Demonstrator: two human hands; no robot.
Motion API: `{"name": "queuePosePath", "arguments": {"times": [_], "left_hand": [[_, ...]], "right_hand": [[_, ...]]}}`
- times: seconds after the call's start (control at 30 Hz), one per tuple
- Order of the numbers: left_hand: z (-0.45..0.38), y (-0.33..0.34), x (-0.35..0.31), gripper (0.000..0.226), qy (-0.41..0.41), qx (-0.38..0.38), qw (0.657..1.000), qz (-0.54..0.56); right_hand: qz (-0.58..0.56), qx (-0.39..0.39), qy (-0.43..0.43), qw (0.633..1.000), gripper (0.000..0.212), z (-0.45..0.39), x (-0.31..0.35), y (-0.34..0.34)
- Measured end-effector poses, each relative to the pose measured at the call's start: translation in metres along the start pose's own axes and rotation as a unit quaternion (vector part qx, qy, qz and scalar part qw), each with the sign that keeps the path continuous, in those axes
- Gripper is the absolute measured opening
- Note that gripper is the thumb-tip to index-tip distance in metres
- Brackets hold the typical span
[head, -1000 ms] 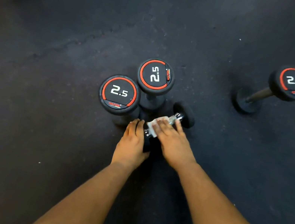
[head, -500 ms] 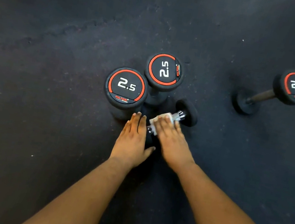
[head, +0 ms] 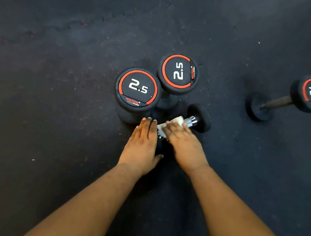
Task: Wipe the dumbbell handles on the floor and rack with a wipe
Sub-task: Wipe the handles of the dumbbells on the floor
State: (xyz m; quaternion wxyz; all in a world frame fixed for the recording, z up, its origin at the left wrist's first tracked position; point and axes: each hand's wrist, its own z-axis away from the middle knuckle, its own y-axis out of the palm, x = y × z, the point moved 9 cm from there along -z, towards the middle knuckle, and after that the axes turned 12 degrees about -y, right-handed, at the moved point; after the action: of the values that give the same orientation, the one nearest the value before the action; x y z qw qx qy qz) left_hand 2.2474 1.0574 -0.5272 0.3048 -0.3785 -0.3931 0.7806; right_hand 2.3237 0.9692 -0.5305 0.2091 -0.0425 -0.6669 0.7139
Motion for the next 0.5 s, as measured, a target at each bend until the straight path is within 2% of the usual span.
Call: {"name": "queuePosePath", "arguments": {"times": [0.1, 0.13, 0.2, 0.27, 0.3, 0.4, 0.43, 0.5], "left_hand": [[-0.001, 0.001, 0.001, 0.113, 0.001, 0.002, 1.0, 0.003], [0.0, 0.001, 0.001, 0.112, 0.002, 0.0, 1.0, 0.002], [0.002, -0.001, 0.0, 0.111, 0.005, -0.007, 1.0, 0.005], [0.002, -0.002, 0.0, 0.111, 0.002, -0.005, 1.0, 0.012], [0.002, -0.002, 0.0, 0.111, 0.002, -0.006, 1.0, 0.011], [0.001, -0.001, -0.001, 0.112, 0.0, -0.006, 1.0, 0.008], [0.001, -0.001, 0.0, 0.112, -0.002, -0.004, 1.0, 0.01], [0.0, -0.001, 0.0, 0.112, -0.002, 0.0, 1.0, 0.008]], "right_hand": [[-0.053, -0.053, 0.162, 0.984, 0.058, 0.014, -0.038, -0.006], [-0.071, -0.067, 0.179, 0.979, 0.061, 0.016, -0.034, -0.006], [-0.076, -0.059, 0.121, 0.988, 0.066, 0.014, -0.007, -0.004], [-0.066, -0.049, 0.046, 0.996, 0.063, 0.012, 0.008, -0.003], [-0.064, -0.052, 0.048, 0.995, 0.059, 0.012, 0.002, -0.003], [-0.115, -0.088, 0.187, 0.972, 0.054, 0.02, -0.039, -0.002], [-0.12, -0.102, 0.214, 0.964, 0.056, 0.022, -0.045, -0.002], [-0.117, -0.12, 0.216, 0.962, 0.06, 0.018, -0.038, -0.003]]}}
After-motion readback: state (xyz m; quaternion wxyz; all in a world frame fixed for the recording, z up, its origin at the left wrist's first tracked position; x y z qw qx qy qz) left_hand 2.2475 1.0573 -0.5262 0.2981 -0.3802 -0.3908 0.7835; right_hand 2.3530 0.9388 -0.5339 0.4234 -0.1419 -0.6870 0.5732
